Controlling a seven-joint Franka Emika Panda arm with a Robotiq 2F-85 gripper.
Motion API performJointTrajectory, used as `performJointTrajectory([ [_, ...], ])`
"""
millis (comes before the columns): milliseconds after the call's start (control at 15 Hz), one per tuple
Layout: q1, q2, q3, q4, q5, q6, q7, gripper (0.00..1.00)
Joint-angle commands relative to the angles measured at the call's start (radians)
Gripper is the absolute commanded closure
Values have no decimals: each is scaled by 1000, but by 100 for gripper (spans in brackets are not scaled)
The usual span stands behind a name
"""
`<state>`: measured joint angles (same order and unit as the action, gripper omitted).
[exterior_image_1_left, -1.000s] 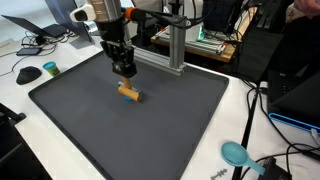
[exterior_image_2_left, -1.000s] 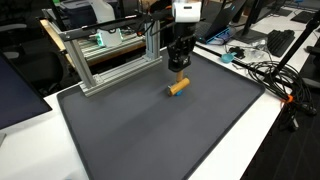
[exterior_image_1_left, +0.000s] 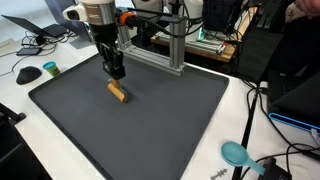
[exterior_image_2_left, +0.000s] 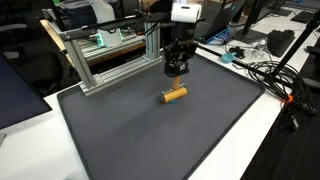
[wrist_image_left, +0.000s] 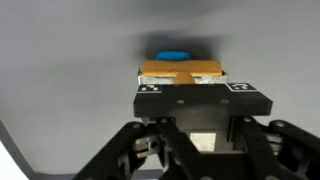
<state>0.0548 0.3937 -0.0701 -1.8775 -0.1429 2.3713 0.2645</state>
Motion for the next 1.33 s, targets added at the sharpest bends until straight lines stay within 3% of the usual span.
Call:
performJointTrajectory([
  [0, 21, 9, -7, 5, -31, -1, 21, 78],
  [133, 23, 4, 11, -3, -13, -8, -3, 78],
  [533, 63, -4, 8, -25, -98, 3, 11, 78],
  [1267, 130, -11, 11, -68, -310, 61, 1, 78],
])
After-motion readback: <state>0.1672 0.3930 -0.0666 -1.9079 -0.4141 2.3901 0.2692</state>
